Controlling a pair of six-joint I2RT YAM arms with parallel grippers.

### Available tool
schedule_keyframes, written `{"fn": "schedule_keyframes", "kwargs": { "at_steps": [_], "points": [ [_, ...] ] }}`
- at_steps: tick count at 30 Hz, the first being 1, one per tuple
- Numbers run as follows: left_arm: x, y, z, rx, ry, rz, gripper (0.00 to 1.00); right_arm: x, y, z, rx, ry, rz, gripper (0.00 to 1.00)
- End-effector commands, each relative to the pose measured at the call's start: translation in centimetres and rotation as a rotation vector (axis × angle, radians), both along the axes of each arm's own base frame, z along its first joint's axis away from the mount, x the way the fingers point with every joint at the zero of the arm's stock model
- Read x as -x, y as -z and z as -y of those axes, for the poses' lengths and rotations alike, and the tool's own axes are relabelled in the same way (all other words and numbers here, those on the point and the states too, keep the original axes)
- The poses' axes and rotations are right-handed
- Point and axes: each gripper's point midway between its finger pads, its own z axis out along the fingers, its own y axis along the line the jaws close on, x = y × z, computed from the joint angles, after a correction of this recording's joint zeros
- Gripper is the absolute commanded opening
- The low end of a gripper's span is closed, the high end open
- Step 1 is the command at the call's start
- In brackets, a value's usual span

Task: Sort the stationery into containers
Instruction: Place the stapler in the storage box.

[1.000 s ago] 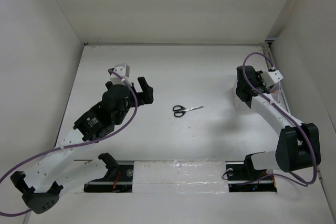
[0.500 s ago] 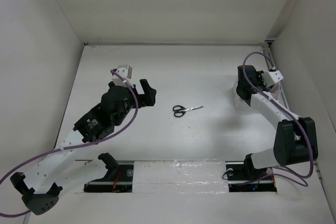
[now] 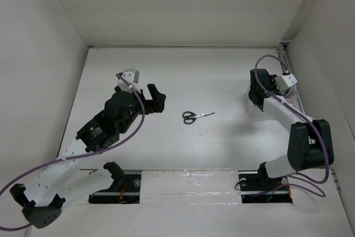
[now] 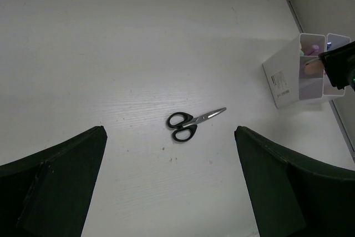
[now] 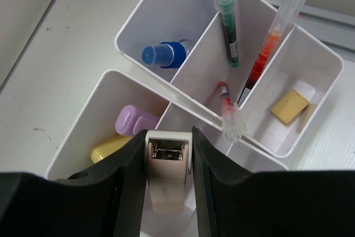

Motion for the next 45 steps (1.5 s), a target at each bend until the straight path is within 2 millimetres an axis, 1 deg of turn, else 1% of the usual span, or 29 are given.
{"fn": "schedule_keyframes", "kwargs": {
  "at_steps": [1, 9, 10, 13, 14, 17, 21, 22, 24, 25, 27, 37, 40, 43, 44, 45],
  "points": [
    [0.05, -1.30, 0.18, 0.029, 0.019, 0.047, 1.00, -1.47, -2.59, 0.08, -0.005, 0.012, 0.094, 0.00],
    [0.05, -1.30, 0.18, 0.029, 0.019, 0.047, 1.00, -1.55, -2.51, -0.07, -0.012, 0.003, 0.093, 0.00],
    [0.05, -1.30, 0.18, 0.029, 0.019, 0.047, 1.00, -1.49, -2.51, 0.29, -0.012, 0.012, 0.093, 0.02],
    [-0.04, -1.31, 0.04, 0.027, 0.010, 0.049, 1.00, -1.56, -2.45, 0.17, -0.017, 0.005, 0.092, 0.02],
    [-0.04, -1.31, 0.04, 0.027, 0.010, 0.049, 1.00, -1.75, -2.81, 0.14, -0.018, 0.005, 0.101, 0.03],
    [-0.04, -1.31, 0.04, 0.027, 0.010, 0.049, 1.00, -1.72, -2.80, 0.16, -0.013, 0.002, 0.094, 0.03],
    [-0.04, -1.31, 0.04, 0.027, 0.010, 0.049, 1.00, -1.64, -2.32, 0.17, -0.011, 0.002, 0.076, 0.04],
    [-0.04, -1.31, 0.04, 0.027, 0.010, 0.049, 1.00, -1.86, -2.74, 0.14, -0.012, 0.002, 0.087, 0.04],
    [-0.04, -1.31, 0.04, 0.027, 0.010, 0.049, 1.00, -1.83, -2.41, 0.14, -0.009, 0.002, 0.066, 0.04],
    [-0.04, -1.31, 0.04, 0.027, 0.010, 0.049, 1.00, -2.02, -2.77, 0.12, -0.011, 0.002, 0.075, 0.04],
    [-0.04, -1.31, 0.04, 0.027, 0.010, 0.049, 1.00, -1.90, -2.25, 0.14, -0.008, 0.002, 0.053, 0.04],
    [0.17, -1.54, 0.05, 0.035, 0.018, 0.053, 1.00, -1.71, -1.90, 0.02, -0.016, -0.002, 0.040, 0.04],
    [0.31, -1.79, -0.08, 0.042, 0.019, 0.060, 1.00, -1.78, -1.93, -0.02, -0.028, 0.006, 0.054, 0.04],
    [0.31, -1.79, -0.08, 0.042, 0.019, 0.060, 1.00, -1.33, -2.14, 0.04, -0.028, 0.006, 0.054, 0.04],
    [0.31, -1.79, -0.08, 0.042, 0.019, 0.060, 1.00, -1.42, -2.15, -0.34, -0.033, 0.000, 0.061, 0.06],
    [0.31, -1.79, -0.08, 0.042, 0.019, 0.060, 1.00, -1.35, -2.22, -0.21, -0.027, 0.007, 0.062, 0.06]
  ]
}}
